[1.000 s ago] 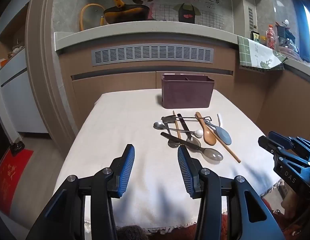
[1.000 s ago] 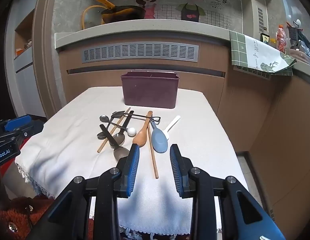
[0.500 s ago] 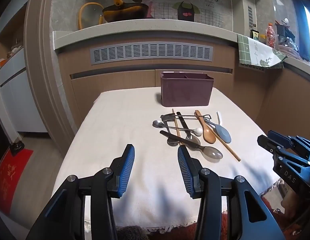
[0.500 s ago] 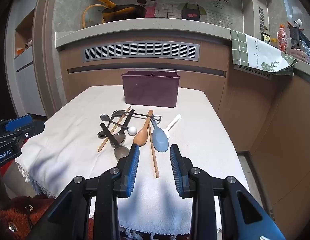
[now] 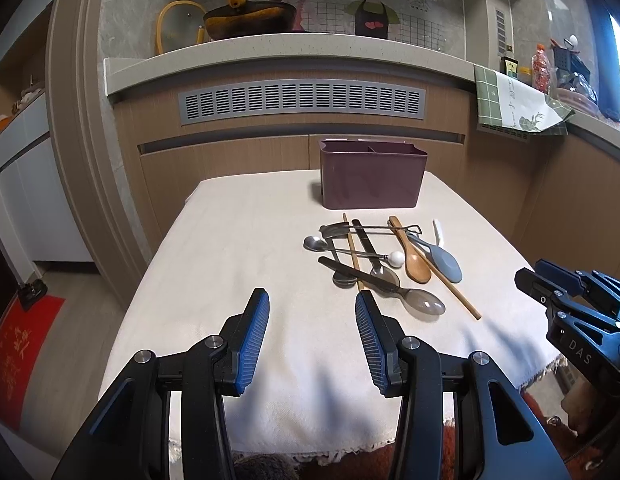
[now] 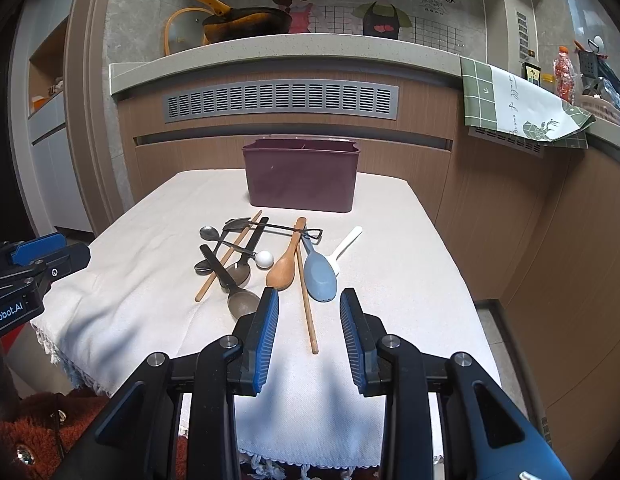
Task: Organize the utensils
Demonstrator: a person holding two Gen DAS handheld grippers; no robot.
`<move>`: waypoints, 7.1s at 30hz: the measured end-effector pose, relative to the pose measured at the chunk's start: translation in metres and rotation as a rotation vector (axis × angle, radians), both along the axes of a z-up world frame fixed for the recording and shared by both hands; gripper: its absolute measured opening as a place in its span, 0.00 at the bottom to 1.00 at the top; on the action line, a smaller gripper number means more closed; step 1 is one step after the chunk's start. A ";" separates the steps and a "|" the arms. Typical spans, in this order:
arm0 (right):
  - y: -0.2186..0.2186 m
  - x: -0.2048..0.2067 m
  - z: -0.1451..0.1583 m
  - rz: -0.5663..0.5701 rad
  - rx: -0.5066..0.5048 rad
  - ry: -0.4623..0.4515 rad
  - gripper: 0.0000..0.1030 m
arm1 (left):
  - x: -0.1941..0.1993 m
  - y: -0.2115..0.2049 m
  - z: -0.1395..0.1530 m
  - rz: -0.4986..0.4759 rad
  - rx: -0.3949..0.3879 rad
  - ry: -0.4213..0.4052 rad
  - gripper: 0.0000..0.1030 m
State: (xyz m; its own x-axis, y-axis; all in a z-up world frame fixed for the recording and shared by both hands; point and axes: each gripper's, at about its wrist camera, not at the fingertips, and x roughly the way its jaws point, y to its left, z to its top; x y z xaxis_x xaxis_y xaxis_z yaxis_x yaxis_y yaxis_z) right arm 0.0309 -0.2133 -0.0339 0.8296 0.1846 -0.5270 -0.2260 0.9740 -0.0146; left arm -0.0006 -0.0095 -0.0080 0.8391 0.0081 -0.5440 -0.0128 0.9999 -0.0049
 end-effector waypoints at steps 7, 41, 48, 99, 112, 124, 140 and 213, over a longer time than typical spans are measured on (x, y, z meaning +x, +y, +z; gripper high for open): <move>0.000 0.000 0.000 0.000 0.000 0.002 0.29 | -0.006 -0.007 -0.002 0.000 0.000 0.001 0.45; -0.001 -0.002 0.002 -0.014 -0.004 0.000 0.29 | 0.002 0.002 0.000 -0.002 -0.003 0.006 0.45; -0.001 -0.002 0.002 -0.015 -0.005 0.000 0.29 | 0.003 0.002 0.000 -0.002 -0.004 0.006 0.45; 0.025 0.181 -0.022 0.369 -0.069 0.265 0.28 | 0.205 0.027 -0.051 -0.249 -0.102 0.227 0.45; 0.155 0.240 -0.038 0.809 -0.441 0.305 0.28 | 0.173 0.093 -0.044 -0.121 -0.167 0.152 0.45; 0.172 0.283 -0.054 0.775 -0.359 0.438 0.29 | 0.175 0.100 -0.048 -0.112 -0.254 0.133 0.45; -0.003 0.235 0.015 0.291 0.034 0.291 0.05 | 0.198 0.016 -0.054 -0.413 -0.209 0.238 0.45; 0.005 0.234 -0.006 0.374 0.008 0.296 0.00 | 0.195 0.035 0.014 -0.252 -0.379 0.060 0.21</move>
